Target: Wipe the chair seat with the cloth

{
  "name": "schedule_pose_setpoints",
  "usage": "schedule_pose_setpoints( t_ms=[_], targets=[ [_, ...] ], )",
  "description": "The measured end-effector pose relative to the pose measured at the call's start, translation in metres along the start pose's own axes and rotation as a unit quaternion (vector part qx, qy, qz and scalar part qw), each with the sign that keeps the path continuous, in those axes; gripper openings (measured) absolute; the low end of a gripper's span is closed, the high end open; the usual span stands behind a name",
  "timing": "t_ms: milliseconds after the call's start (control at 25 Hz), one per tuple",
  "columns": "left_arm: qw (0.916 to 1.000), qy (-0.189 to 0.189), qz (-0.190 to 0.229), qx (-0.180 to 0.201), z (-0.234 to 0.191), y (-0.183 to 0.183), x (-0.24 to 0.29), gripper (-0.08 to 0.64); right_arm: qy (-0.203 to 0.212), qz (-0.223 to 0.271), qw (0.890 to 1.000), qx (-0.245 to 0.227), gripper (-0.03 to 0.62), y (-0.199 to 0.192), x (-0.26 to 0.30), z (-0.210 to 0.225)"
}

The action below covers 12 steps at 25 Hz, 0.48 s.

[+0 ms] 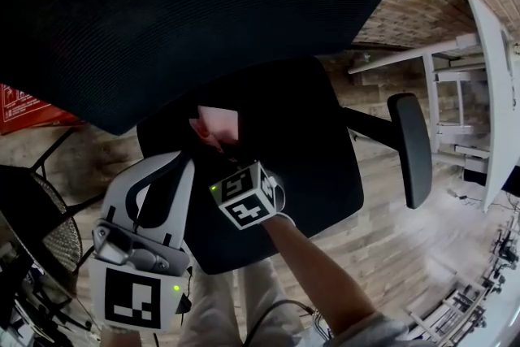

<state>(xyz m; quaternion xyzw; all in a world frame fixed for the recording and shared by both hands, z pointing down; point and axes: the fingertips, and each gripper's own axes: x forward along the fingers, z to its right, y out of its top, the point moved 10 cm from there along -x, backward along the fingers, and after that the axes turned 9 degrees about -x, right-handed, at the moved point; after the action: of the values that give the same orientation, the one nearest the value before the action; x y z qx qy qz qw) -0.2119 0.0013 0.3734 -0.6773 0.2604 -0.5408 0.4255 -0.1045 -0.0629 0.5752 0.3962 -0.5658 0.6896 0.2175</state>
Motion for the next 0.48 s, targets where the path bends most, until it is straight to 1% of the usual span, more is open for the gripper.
schedule_pose_setpoints(
  t_ms=[200, 280, 480],
  targets=[
    [1.0000, 0.001, -0.001, -0.005, -0.003, -0.003, -0.004, 0.018, 0.050, 0.017, 0.998, -0.030, 0.057, 0.017, 0.005, -0.041],
    [1.0000, -0.002, -0.003, -0.002, -0.001, -0.004, -0.001, 0.018, 0.062, 0.017, 0.997, -0.033, 0.057, 0.013, 0.007, -0.050],
    [1.0000, -0.006, -0.007, 0.001, 0.002, -0.004, 0.007, 0.018, 0.059, 0.013, 0.997, -0.037, 0.057, 0.002, 0.007, -0.047]
  ],
)
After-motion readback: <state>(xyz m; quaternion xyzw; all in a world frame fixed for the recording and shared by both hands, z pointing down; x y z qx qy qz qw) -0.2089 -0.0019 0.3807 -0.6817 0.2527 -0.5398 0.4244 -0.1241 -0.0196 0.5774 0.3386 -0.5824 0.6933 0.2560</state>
